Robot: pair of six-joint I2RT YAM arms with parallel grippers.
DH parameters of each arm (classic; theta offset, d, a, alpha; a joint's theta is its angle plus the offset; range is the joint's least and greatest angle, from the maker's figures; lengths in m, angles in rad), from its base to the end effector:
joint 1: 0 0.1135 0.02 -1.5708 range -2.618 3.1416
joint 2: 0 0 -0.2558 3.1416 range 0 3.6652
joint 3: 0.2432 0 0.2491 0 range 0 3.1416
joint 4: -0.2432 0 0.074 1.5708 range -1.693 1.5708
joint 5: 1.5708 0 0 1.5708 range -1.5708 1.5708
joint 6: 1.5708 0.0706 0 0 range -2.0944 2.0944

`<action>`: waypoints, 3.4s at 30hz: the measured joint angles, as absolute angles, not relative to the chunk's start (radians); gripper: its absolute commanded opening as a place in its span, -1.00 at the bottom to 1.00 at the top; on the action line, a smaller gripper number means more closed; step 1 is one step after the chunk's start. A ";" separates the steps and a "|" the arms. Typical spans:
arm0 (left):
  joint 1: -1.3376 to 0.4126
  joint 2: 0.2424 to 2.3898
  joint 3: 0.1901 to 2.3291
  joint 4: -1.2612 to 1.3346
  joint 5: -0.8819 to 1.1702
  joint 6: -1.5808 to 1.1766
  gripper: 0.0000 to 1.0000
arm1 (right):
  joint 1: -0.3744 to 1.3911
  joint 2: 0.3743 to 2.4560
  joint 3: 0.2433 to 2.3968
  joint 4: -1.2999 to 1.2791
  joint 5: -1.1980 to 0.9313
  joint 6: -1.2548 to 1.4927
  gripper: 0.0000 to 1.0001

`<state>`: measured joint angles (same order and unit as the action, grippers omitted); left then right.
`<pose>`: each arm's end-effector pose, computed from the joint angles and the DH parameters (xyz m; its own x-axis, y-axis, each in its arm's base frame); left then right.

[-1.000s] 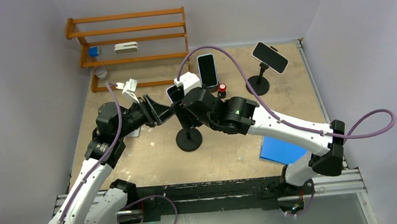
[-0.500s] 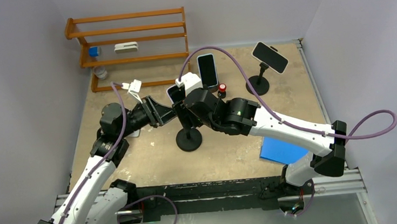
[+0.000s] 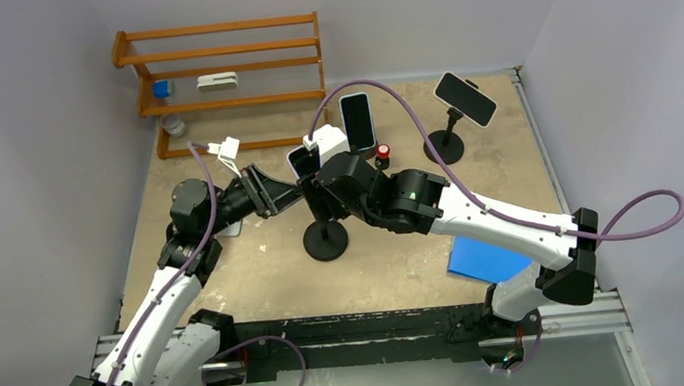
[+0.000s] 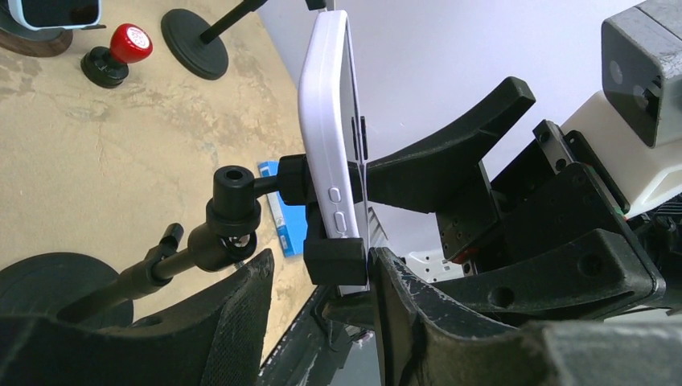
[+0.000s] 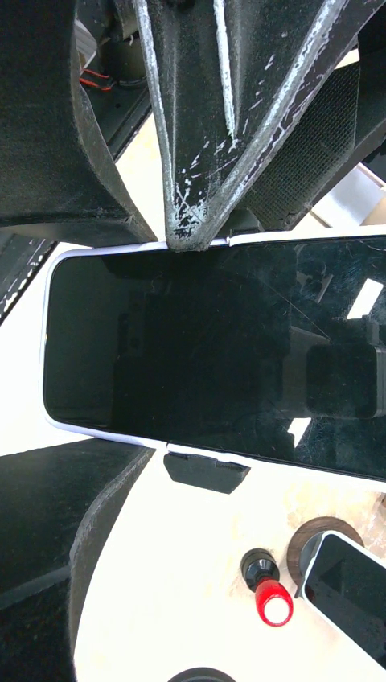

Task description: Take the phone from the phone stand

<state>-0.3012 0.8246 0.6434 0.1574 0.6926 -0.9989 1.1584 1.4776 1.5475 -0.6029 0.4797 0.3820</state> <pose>0.1998 -0.1093 0.3137 -0.7169 -0.4549 -0.5283 0.4344 0.3012 -0.8489 0.1705 0.3084 0.3755 -0.4326 -0.1637 -0.8866 -0.5304 0.8414 0.1035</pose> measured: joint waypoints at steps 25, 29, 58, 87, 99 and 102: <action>-0.260 0.854 0.591 0.334 0.816 -1.092 -1.00 | 1.158 1.456 1.517 -0.582 0.481 0.388 -1.00; -0.260 0.851 0.590 0.331 0.823 -1.091 -1.00 | 1.158 1.443 1.501 -0.573 0.481 0.394 -1.00; -0.228 0.797 0.578 0.275 0.825 -1.055 -1.00 | 1.168 1.411 1.425 -0.498 0.507 0.474 -1.00; -0.214 0.797 0.591 0.250 0.833 -1.028 -1.00 | 1.145 1.406 1.438 -0.505 0.436 0.470 -1.00; -0.214 0.786 0.579 0.250 0.833 -1.028 -1.00 | 1.143 1.343 1.378 -0.459 0.393 0.495 -1.00; -0.214 0.787 0.579 0.252 0.833 -1.027 -1.00 | 1.137 1.338 1.374 -0.455 0.376 0.496 -1.00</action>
<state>-0.2142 0.7868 0.5793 0.2520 0.8330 -1.0271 1.1370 1.3384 1.3739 -0.4545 0.3759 0.4957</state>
